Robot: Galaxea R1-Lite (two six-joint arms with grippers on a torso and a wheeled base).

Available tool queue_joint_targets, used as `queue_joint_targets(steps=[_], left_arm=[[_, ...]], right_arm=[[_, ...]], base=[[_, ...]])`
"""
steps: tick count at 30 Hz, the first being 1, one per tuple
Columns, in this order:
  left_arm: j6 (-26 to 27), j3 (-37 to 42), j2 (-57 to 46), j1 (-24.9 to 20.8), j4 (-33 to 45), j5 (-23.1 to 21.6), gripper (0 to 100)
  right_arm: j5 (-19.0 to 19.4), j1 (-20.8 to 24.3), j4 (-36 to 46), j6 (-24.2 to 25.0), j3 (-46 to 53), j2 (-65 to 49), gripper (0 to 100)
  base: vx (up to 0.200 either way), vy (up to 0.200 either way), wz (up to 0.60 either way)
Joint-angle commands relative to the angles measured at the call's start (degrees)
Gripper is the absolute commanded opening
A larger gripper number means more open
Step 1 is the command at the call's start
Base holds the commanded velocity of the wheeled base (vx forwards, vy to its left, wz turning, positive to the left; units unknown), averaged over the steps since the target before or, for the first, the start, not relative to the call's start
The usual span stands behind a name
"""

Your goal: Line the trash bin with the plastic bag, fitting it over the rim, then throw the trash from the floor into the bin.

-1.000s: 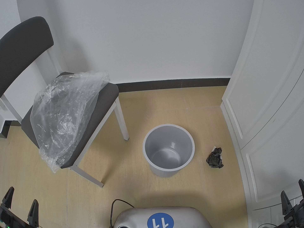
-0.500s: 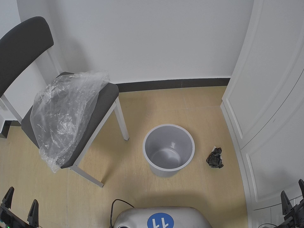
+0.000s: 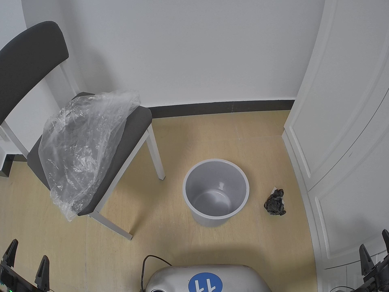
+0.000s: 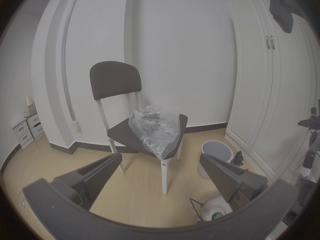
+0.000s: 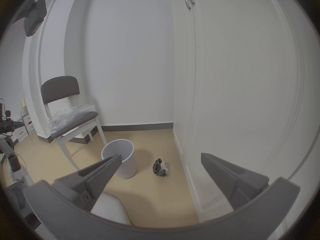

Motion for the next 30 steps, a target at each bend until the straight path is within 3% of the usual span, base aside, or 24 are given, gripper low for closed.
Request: queue_joint_targets(steps=[1,22,30], left_arm=[[0.0,1.0,-0.9,0.0,0.0,0.0,100],[1.5,1.0,-0.9,0.1,-0.1,-1.3,100],[-2.3,0.0,-0.9,0.1,-2.5,0.8,100]], right_arm=[[0.0,0.0,0.0,0.0,1.0,-0.9,100],[0.4,-0.2,0.1,-2.2,0.9,-0.9,100],[0.4,-0.1,-0.1,0.0,1.0,-0.9,100]], base=[[0.000,0.000,0.00],[0.000,0.000,0.00],[0.000,0.000,0.00]])
